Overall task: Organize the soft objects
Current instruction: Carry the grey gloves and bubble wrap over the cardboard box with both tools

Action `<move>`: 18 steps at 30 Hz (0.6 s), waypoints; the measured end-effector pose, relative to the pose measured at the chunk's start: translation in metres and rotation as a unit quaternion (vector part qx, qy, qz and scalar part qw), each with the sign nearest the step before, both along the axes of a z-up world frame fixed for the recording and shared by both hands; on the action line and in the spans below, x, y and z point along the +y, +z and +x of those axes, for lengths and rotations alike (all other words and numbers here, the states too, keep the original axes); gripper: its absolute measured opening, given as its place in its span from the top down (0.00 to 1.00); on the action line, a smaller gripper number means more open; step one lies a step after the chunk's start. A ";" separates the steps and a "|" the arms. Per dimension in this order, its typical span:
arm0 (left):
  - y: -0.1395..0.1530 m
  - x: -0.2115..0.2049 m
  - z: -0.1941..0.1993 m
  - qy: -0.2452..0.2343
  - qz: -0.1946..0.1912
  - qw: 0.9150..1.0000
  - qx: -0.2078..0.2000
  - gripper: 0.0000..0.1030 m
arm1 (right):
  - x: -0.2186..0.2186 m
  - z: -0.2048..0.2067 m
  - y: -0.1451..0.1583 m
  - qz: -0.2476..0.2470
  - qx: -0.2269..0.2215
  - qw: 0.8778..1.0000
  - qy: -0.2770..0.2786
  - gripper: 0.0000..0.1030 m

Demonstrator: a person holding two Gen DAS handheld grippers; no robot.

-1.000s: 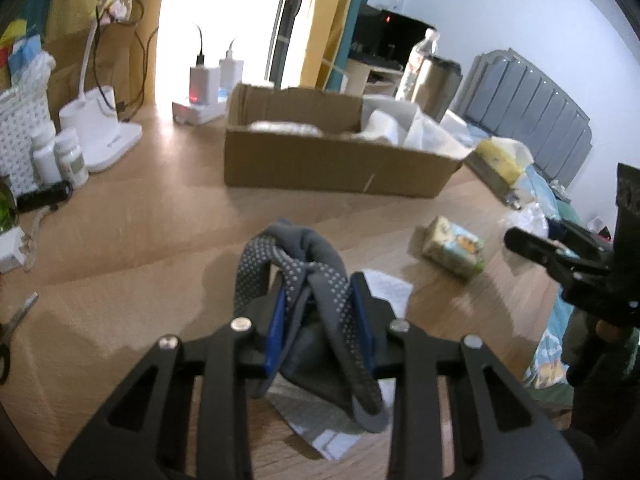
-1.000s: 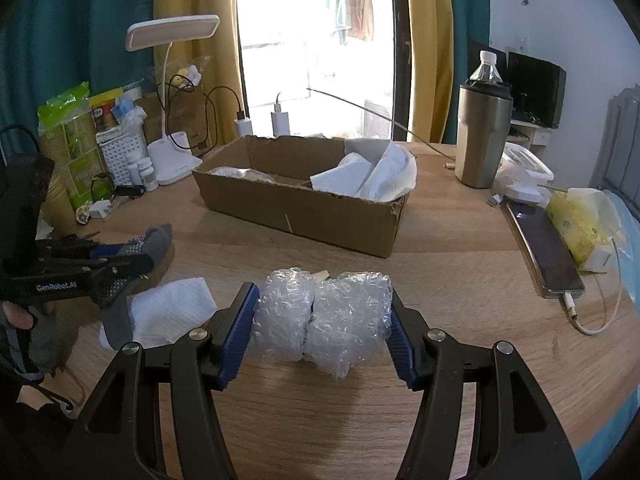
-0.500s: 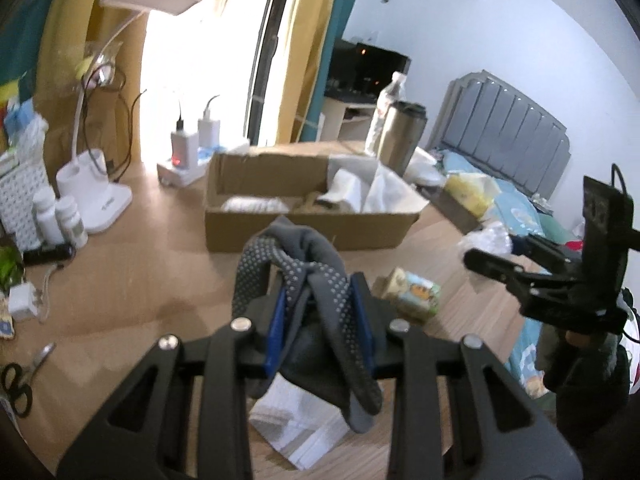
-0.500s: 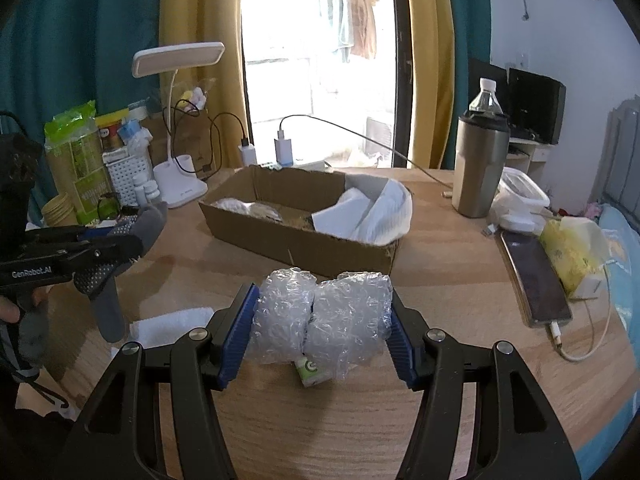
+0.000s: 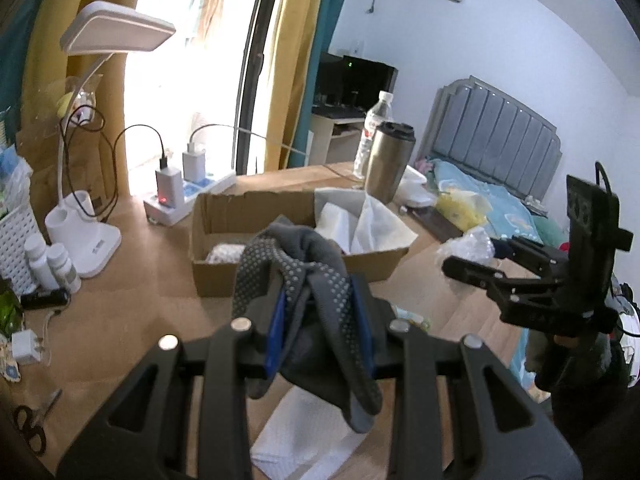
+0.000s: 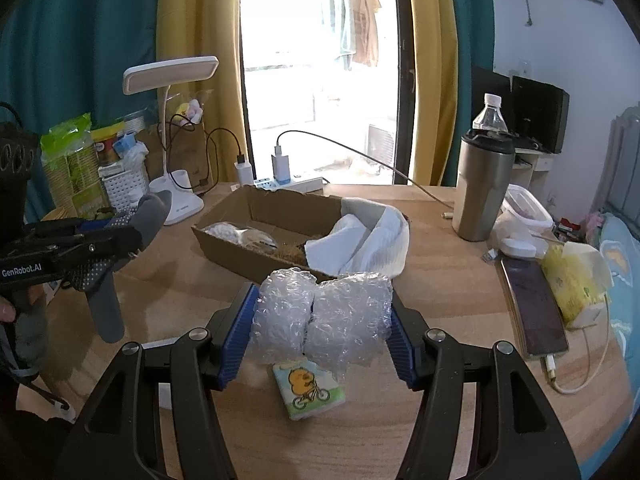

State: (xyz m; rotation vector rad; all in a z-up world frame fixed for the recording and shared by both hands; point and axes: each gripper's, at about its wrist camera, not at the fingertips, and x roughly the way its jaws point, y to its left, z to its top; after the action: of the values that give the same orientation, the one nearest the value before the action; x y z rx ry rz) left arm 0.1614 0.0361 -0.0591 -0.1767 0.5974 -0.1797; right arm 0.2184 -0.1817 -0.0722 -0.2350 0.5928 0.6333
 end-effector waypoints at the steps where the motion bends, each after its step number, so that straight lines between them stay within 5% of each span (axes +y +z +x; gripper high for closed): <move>1: 0.001 0.000 0.002 0.000 -0.001 1.000 -0.001 0.69 | 0.001 0.002 0.000 0.000 0.000 1.000 0.001 0.39; 18: 0.005 0.032 0.038 0.037 -0.008 0.999 -0.011 0.69 | 0.039 0.040 -0.006 -0.008 0.016 0.999 0.027 0.39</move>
State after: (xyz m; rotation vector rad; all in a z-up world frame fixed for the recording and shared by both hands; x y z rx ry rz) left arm 0.1996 0.0680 -0.0538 -0.2122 0.5662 -0.1157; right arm 0.2587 -0.1425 -0.0780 -0.2568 0.6237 0.6861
